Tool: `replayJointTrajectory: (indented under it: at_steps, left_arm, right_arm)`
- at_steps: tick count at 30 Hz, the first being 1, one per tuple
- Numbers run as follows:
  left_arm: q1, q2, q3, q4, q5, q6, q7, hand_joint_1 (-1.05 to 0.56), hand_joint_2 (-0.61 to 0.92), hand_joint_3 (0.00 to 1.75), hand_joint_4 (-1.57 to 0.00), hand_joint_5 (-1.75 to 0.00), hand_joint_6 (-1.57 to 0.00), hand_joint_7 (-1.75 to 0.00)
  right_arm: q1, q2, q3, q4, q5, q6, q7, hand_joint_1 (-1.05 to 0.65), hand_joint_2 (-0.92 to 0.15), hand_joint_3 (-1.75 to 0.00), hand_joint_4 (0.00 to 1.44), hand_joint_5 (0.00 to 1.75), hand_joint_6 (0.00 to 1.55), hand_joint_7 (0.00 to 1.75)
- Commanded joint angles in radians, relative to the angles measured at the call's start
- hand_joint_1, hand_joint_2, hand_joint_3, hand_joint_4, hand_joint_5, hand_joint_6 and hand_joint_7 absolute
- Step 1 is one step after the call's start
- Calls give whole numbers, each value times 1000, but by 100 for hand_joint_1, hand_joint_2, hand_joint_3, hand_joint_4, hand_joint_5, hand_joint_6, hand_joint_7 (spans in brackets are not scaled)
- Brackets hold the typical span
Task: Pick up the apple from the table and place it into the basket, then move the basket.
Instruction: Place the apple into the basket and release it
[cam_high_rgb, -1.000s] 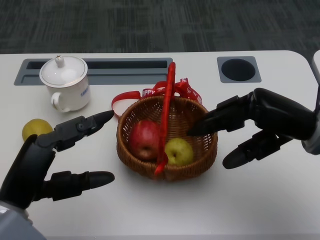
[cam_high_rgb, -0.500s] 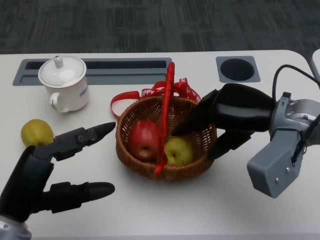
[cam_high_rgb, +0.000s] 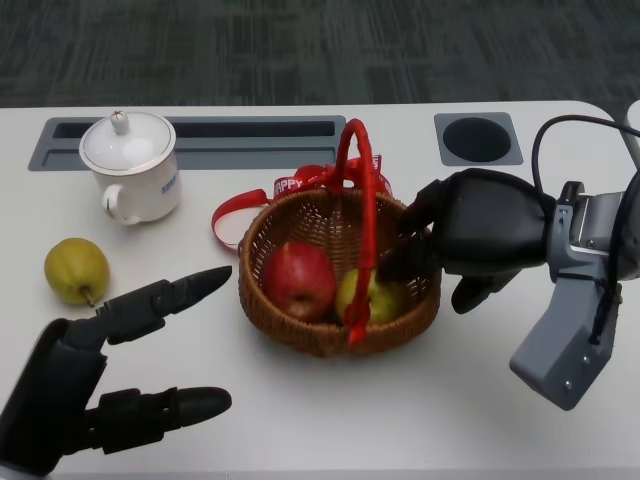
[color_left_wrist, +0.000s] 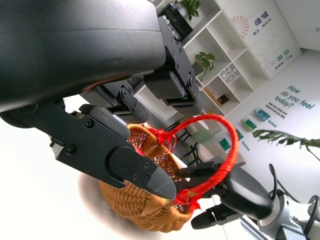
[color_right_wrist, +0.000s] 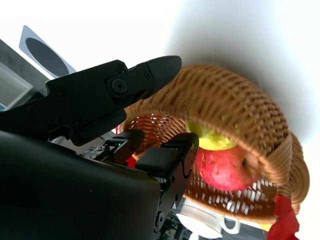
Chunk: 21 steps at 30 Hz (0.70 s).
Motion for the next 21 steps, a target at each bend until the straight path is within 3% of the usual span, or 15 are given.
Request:
replayJointTrajectory:
  at_steps: [1,9,16,21]
  left_arm:
    - [7,5,12,0,-7,-12,15,-52,78,0,-76,-2,-70,-1]
    - [-5,-12,7,9,-2,-20,25,-50,78,0,-79,-2,-72,-1]
    - [-11,-35,3,8,6,-29,43,-46,78,0,-82,-2,-73,-1]
    - [-3,-53,2,-13,8,-22,57,-44,78,0,-83,-2,-73,-1]
  right_arm:
    - [4,-13,54,7,-26,-18,-25,-76,-81,-1,87,2,79,2]
    - [-13,41,188,0,-81,11,-148,-72,-87,-2,92,2,82,1]
    - [-42,96,273,-2,-103,10,-196,-61,-89,-1,98,2,88,2]
    - [-59,101,362,-7,-147,-7,-217,-63,-90,-1,104,3,94,3]
